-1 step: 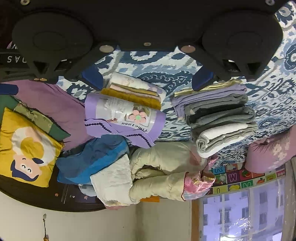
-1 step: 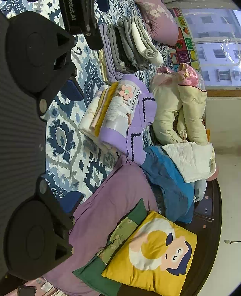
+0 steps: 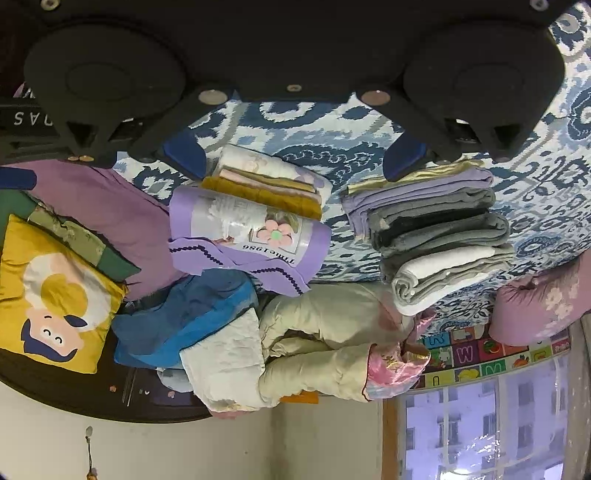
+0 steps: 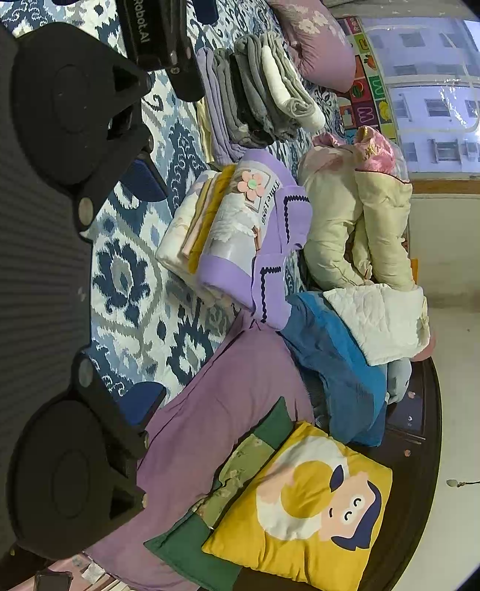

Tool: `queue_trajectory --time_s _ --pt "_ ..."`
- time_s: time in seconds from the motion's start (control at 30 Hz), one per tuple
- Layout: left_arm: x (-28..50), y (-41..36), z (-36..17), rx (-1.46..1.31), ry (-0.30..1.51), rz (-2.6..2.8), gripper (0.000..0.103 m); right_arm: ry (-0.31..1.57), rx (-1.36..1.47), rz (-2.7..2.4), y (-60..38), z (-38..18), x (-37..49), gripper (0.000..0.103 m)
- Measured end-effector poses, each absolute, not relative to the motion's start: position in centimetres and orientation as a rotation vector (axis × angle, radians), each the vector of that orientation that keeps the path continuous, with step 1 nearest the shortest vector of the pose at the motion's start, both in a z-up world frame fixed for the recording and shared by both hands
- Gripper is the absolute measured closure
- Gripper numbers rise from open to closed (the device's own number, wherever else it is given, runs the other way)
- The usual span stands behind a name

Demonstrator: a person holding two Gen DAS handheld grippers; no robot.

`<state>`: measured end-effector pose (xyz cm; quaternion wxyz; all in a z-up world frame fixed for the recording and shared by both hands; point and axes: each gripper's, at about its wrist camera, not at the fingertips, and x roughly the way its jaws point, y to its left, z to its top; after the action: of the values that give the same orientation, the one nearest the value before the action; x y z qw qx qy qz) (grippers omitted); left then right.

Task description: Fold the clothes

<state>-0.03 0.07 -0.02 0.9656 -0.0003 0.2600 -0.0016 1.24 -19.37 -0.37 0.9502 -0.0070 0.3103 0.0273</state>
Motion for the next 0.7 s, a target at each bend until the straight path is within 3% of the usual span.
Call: queue_trajectory --time_s 0.7 --pt "0.0 0.3 -0.2 -0.025 0.544 -0.015 0.000 0.626 -0.004 0.049 -19.6 -0.4 1.3 0.000"
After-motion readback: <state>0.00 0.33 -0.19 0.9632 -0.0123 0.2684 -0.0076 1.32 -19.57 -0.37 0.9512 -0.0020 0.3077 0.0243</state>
